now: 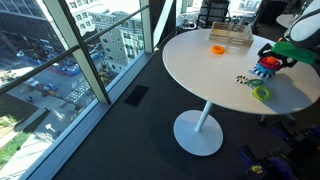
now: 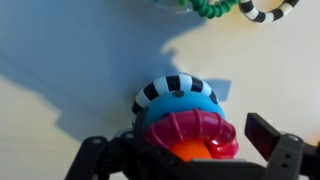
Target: Remove the ring from the pole
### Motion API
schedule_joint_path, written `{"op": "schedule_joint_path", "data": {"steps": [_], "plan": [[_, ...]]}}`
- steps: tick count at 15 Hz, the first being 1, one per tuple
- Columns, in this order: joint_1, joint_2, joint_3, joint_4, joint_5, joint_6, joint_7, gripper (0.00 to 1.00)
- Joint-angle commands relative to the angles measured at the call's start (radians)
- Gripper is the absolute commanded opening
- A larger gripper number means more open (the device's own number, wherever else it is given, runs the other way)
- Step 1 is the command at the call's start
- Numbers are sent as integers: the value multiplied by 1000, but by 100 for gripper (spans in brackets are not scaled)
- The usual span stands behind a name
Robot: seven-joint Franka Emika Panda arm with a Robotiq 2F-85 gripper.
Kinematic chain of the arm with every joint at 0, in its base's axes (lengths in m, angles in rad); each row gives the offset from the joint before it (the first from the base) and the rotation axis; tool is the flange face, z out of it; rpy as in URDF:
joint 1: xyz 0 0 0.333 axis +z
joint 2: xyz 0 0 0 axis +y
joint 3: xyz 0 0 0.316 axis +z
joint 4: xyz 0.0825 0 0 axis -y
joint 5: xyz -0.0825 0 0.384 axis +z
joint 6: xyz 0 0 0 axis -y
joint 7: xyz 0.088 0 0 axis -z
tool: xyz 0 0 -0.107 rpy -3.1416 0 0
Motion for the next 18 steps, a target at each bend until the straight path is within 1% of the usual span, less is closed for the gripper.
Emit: {"op": "schedule_joint_path", "data": {"steps": [1, 11, 12, 13, 14, 18], "plan": [[18, 1, -25, -2, 28, 19, -3, 100], [20, 14, -41, 4, 38, 14, 2, 100], [21, 15, -42, 5, 38, 14, 3, 92], [21, 16, -42, 5, 38, 14, 4, 74], [21, 16, -42, 7, 39, 15, 5, 66], [25, 9, -46, 6, 38, 18, 5, 60]]}}
